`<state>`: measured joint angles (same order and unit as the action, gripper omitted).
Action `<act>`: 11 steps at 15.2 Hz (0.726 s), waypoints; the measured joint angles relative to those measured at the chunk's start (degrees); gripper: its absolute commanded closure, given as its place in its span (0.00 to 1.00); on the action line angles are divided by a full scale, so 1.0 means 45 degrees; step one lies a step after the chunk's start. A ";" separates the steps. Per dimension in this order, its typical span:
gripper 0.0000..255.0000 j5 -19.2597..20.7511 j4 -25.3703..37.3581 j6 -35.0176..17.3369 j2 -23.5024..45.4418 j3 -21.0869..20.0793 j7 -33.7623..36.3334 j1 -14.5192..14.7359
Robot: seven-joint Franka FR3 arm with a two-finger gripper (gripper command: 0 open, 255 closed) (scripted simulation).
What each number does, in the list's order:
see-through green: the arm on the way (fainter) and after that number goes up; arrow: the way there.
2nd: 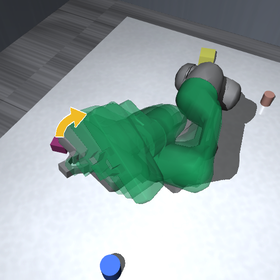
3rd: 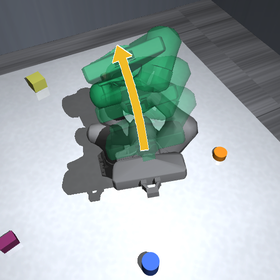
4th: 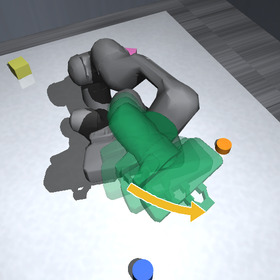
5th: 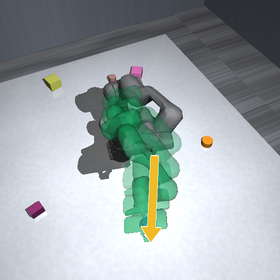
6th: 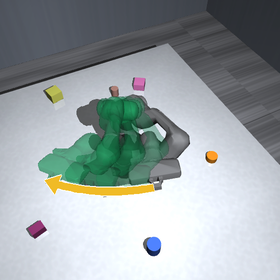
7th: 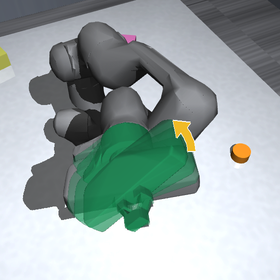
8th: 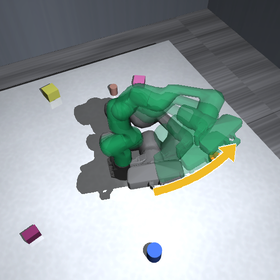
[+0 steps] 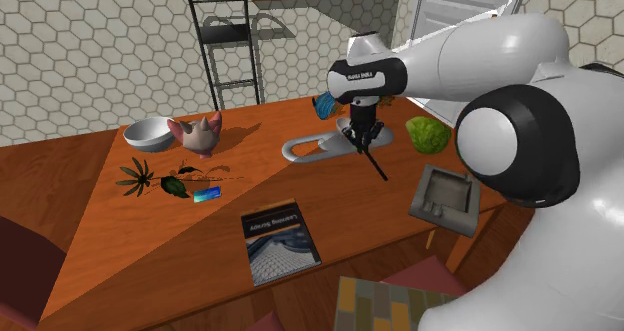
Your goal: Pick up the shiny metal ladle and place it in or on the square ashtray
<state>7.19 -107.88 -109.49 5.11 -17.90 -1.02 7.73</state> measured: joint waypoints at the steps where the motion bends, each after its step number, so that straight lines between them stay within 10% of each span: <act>1: 1.00 -0.0078 -0.0336 -0.0107 -0.0277 0.0128 -0.0316 -0.0174; 11: 1.00 -0.0504 -0.3092 -0.0800 -0.2696 0.1628 -0.3360 -0.1596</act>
<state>4.92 -121.79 -113.09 -7.03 -10.58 -16.14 0.55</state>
